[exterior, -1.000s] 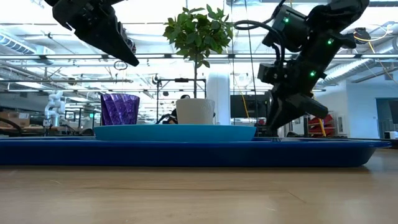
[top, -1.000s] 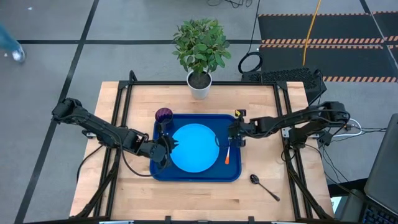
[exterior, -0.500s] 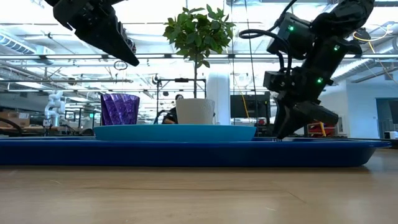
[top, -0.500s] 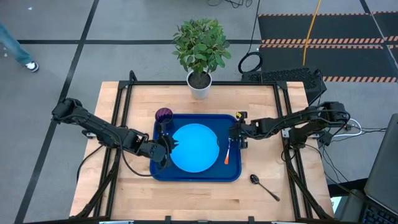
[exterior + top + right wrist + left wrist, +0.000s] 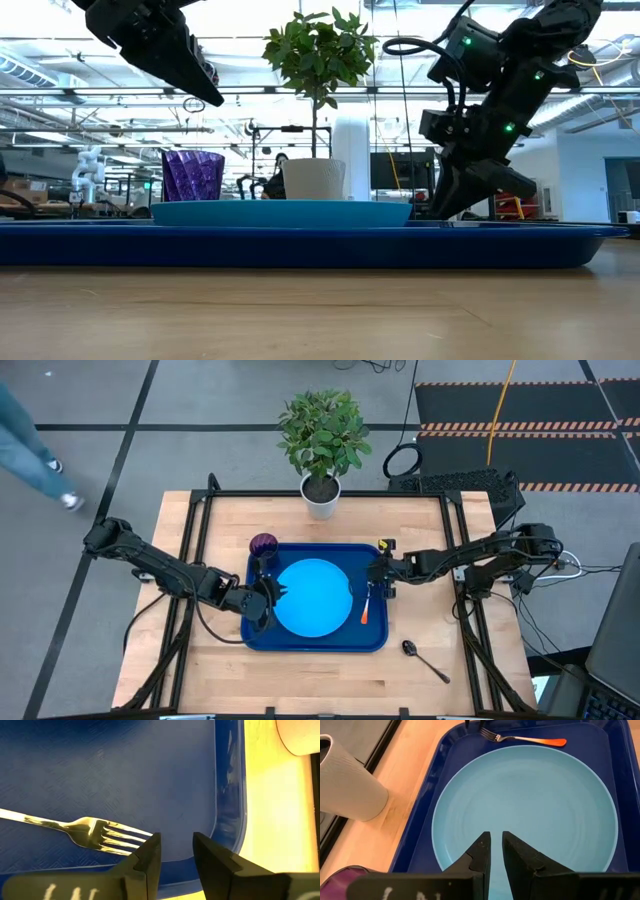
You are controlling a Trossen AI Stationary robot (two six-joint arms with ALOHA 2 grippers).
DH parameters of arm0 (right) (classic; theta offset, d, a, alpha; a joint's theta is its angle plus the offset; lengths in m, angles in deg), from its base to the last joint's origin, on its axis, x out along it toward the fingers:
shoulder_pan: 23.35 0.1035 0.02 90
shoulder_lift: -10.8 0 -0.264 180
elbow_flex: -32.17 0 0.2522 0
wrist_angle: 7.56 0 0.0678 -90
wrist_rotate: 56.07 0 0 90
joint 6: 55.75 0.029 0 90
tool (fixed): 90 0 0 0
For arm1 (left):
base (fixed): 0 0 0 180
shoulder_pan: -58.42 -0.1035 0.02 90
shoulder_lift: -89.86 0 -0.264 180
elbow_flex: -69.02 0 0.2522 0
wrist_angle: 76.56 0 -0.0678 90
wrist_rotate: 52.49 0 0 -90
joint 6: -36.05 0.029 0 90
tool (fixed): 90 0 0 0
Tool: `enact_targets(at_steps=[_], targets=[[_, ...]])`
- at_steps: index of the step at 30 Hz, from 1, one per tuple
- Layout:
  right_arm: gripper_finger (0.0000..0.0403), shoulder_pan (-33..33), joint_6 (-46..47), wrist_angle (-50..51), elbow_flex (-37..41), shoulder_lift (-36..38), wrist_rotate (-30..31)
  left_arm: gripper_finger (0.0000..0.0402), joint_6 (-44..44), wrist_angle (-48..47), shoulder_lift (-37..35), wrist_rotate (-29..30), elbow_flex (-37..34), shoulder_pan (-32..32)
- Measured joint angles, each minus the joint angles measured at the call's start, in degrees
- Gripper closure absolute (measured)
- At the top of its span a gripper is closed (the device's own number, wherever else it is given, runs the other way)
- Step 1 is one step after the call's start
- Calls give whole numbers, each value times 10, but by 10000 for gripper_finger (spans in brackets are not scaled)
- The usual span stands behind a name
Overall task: Pick and place plate/cup/fork/spoon on tray
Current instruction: Adjust the orange fork
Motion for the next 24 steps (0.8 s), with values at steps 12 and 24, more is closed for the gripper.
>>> enact_targets(at_steps=[12,24], targets=[[298,0,0,0,0,0,-1,350,0,0,0,0,0,0],[298,0,-12,-5,0,0,-30,350,0,0,0,0,0,0]])
